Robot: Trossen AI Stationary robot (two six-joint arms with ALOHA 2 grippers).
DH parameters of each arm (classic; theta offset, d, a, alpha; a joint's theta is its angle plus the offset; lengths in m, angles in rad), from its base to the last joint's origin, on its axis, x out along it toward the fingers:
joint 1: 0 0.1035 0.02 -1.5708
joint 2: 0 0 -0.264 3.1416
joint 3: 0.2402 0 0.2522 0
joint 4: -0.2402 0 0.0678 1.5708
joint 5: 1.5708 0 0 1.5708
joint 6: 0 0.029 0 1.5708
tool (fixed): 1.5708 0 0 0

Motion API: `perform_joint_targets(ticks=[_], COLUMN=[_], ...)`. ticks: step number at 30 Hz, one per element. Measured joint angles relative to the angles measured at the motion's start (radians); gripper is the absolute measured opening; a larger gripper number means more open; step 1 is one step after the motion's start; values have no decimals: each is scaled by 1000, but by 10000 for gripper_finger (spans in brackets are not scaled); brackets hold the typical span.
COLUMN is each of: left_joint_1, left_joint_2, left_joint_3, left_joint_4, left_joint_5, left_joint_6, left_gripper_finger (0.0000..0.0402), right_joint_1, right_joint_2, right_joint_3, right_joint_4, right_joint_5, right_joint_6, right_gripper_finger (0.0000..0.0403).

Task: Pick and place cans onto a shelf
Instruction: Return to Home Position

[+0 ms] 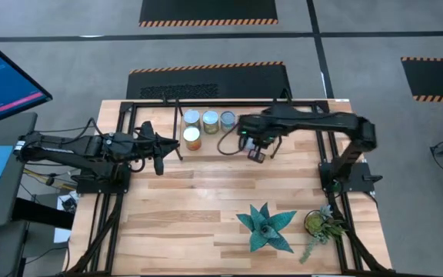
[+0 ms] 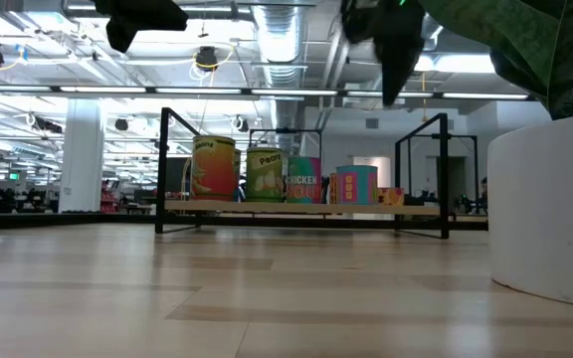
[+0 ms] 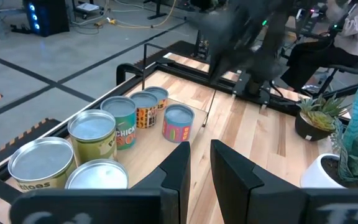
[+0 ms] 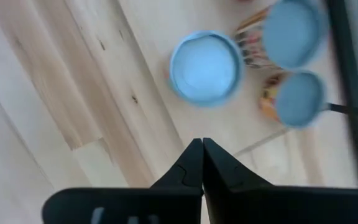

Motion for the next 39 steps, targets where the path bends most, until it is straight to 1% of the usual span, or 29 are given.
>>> perform_joint_targets(ticks=[3, 6, 8, 14, 16, 19, 23, 26, 29, 31, 33, 36, 39], left_joint_1=[0, 0, 0, 0, 0, 0, 0, 0, 0, 0, 0, 0, 0], left_joint_2=[0, 0, 0, 0, 0, 0, 0, 0, 0, 0, 0, -2, -7], left_joint_3=[0, 0, 0, 0, 0, 0, 0, 0, 0, 0, 0, 0, 0], left_joint_4=[0, -2, -3, -4, -4, -4, -4, -14, -23, -23, -23, -23, -22], left_joint_5=[0, 0, 0, 0, 0, 0, 0, 0, 0, 0, 0, 0, 0], left_joint_6=[0, 5, 7, 6, 6, 6, 6, 4, 4, 10, 20, 38, 49], left_gripper_finger=[52, 52, 52, 52, 52, 52, 52, 52, 52, 52, 52, 52, 52], right_joint_1=[37, 78, 106, 184, 196, 218, 253, 282, 308, 328, 353, 390, 427], right_joint_2=[-106, -209, -273, -434, -479, -544, -626, -681, -720, -754, -797, -897, -1019], right_joint_3=[0, 0, 0, 0, 0, 1, 0, 0, -15, -74, -176, -401, -619], right_joint_4=[-11, 1, 1, 5, 3, 5, 6, 50, 120, 191, 282, 452, 705], right_joint_5=[72, 168, 190, 186, 166, 123, 85, 86, 88, 89, 87, 85, 79], right_joint_6=[5, 0, 0, -14, -24, 76, 111, 142, 111, 74, 42, 33, 29], right_gripper_finger=[21, 22, 22, 22, 22, 23, 24, 23, 23, 25, 27, 29, 28])
